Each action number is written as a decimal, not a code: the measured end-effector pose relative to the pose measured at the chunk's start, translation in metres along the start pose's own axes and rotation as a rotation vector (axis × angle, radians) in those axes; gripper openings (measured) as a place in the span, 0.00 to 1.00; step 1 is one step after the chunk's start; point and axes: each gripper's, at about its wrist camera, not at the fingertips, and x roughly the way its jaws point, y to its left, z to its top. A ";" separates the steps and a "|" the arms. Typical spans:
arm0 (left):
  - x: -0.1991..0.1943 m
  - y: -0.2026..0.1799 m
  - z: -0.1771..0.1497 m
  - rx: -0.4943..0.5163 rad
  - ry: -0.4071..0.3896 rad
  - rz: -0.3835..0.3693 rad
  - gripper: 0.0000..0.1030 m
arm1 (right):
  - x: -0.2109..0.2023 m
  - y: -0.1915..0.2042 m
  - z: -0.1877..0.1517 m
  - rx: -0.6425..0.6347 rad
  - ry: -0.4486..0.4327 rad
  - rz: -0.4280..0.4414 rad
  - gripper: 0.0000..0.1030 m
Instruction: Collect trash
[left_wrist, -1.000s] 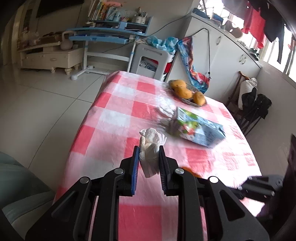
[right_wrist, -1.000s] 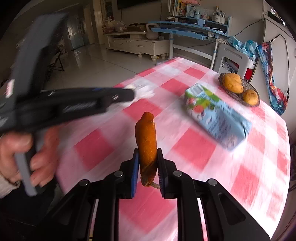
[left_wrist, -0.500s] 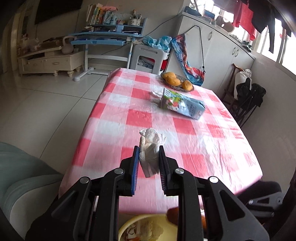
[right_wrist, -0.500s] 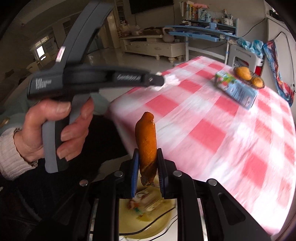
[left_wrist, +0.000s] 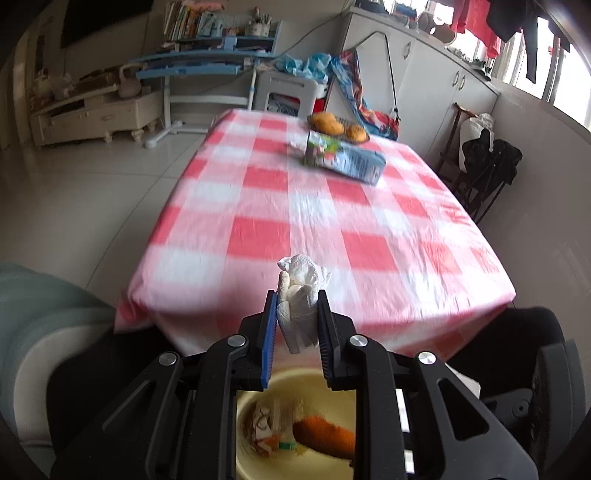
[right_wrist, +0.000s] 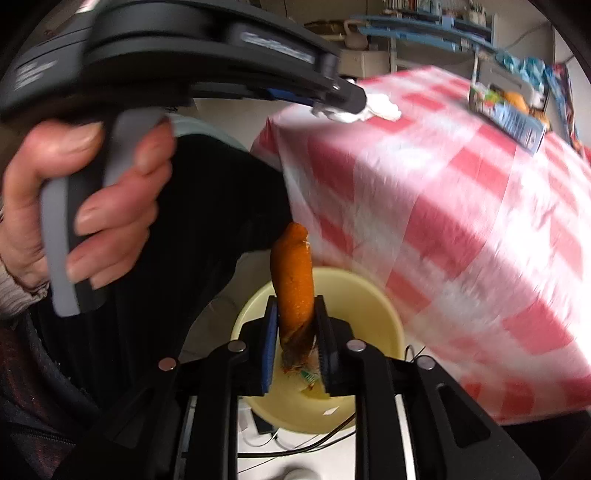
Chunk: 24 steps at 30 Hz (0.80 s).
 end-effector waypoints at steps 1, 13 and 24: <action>0.001 0.000 -0.004 -0.006 0.015 -0.002 0.19 | 0.002 0.000 -0.001 0.002 0.008 -0.012 0.30; 0.005 0.006 -0.052 -0.041 0.208 0.034 0.37 | -0.012 -0.004 -0.015 0.042 -0.017 -0.176 0.75; -0.015 0.011 -0.043 -0.041 0.019 0.161 0.74 | -0.014 0.005 -0.022 0.089 -0.038 -0.283 0.83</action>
